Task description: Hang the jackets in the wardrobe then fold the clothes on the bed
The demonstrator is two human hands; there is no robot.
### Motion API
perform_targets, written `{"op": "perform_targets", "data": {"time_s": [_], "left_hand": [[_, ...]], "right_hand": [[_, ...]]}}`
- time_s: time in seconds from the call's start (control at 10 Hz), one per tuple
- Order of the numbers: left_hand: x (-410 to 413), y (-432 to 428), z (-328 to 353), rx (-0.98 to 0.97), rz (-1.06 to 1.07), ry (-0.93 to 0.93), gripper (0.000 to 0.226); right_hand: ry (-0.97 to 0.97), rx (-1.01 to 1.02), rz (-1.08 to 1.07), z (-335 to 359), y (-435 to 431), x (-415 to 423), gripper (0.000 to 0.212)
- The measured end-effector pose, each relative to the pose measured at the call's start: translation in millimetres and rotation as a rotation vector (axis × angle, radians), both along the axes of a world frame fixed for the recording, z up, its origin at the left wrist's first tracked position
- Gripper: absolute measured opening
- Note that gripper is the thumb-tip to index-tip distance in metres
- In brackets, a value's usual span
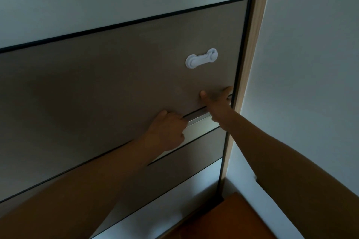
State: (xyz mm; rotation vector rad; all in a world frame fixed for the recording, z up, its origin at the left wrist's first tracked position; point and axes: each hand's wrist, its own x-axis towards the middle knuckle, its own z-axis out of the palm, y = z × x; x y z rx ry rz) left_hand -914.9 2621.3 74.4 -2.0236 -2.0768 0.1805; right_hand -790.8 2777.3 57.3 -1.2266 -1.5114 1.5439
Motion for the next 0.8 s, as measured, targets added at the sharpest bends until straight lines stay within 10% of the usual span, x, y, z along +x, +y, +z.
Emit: {"op": "perform_targets", "data": {"time_s": [0.5, 0.8], "left_hand": [[-7.4, -35.5, 1.5, -0.056, 0.152, -0.284, 0.034], [-20.5, -85.2, 7.3, -0.078, 0.321, -0.605, 0.031]], "right_hand": [[-0.095, 0.042, 0.041, -1.8, 9.0, 3.9, 0.126], [-0.420, 0.268, 0.245, -10.9, -48.3, 25.5, 0.049]]}}
